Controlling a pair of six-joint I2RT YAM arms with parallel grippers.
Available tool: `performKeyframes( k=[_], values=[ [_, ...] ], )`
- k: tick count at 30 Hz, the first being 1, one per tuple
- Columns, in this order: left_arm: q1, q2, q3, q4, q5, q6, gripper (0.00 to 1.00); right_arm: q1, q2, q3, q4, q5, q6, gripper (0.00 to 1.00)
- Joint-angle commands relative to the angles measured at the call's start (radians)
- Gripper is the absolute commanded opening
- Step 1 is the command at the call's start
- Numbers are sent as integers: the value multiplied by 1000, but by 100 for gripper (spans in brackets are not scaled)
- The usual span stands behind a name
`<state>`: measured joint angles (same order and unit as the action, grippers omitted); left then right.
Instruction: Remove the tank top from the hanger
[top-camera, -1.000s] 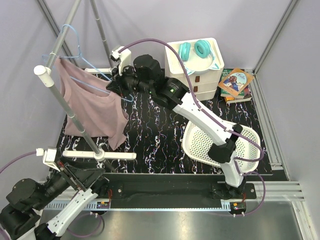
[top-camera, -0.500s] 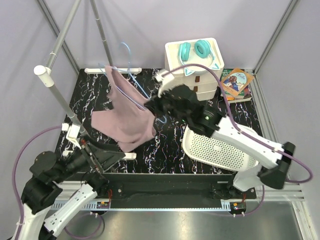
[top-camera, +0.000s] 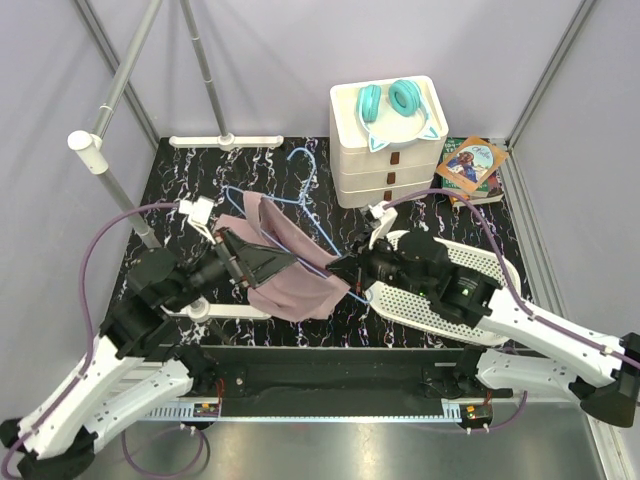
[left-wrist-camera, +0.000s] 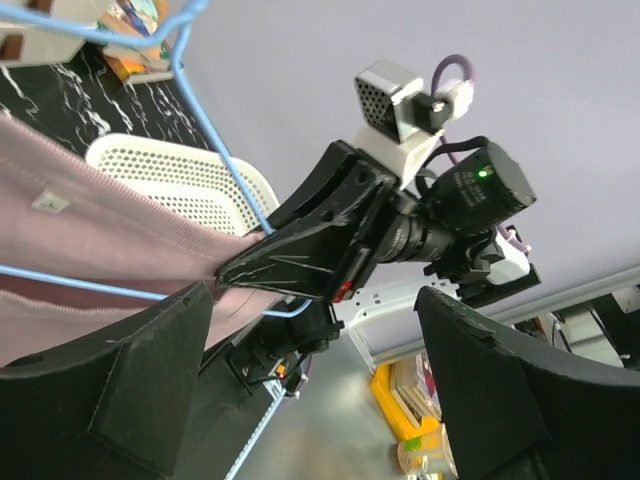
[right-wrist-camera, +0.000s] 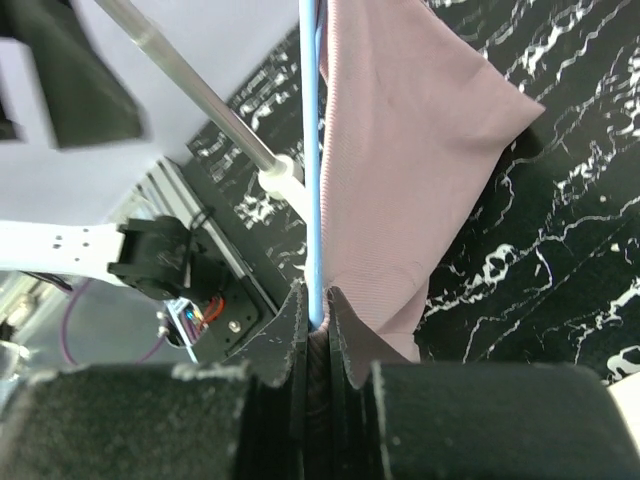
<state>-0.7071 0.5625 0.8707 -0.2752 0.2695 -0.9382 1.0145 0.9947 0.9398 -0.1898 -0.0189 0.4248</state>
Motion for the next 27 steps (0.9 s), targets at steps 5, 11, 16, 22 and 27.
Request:
performKeyframes(
  k=[5, 11, 16, 22, 27],
  values=[
    [-222, 166, 59, 151, -343, 58, 86, 7, -39, 2, 104, 5, 17, 0],
    [-256, 280, 94, 169, -438, 50, 77, 9, -53, -6, 99, -3, 14, 0],
    [-258, 391, 148, 185, -464, 61, 69, 7, -64, -10, 66, -10, 11, 0],
    [-258, 511, 234, 219, -434, 113, 49, 7, -83, -36, 58, -15, 8, 0],
    [-256, 573, 267, 222, -408, 137, 0, 9, -90, -38, 32, -6, 32, 10]
  ],
)
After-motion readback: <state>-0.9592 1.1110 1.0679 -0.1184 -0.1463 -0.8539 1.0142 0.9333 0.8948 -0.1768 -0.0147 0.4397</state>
